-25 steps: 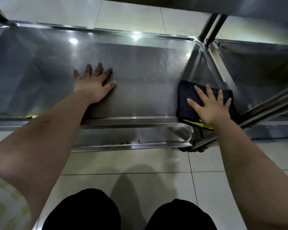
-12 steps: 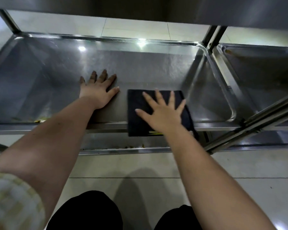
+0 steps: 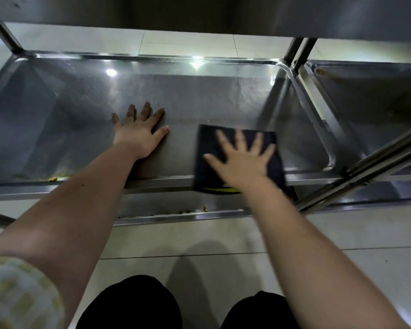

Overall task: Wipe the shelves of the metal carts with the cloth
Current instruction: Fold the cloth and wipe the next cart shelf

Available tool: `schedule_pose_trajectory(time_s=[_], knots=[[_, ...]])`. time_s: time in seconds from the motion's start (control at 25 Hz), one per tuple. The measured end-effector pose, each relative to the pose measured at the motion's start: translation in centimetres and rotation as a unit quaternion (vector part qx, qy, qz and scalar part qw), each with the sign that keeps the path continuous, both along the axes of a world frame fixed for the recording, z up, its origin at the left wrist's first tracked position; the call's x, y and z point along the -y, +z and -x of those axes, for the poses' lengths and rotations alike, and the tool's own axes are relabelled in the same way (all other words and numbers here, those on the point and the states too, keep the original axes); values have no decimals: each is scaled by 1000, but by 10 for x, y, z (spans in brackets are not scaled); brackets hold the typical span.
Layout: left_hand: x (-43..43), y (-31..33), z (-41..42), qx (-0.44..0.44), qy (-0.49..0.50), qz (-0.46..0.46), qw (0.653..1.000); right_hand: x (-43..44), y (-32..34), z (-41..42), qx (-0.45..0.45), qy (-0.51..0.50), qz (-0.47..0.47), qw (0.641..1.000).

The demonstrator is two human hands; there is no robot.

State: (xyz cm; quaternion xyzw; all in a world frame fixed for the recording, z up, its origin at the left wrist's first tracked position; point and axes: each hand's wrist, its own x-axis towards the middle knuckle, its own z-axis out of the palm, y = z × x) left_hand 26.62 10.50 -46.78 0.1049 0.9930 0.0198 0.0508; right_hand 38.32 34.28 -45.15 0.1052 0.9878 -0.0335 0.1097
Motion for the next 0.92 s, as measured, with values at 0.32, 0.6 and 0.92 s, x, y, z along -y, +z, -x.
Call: schedule_pose_trajectory(time_s=[0.32,0.6,0.92], knots=[[3,1,-1,-3,3,-20,1000,-58,2,-8,3,-19,12,1000],[3,2,1,12,-7,4,1000,-115,7,-18,31,-90,-4,995],[-4,50,-19,-56,-25,-114,992,125,11,-6,54,103,40,992]])
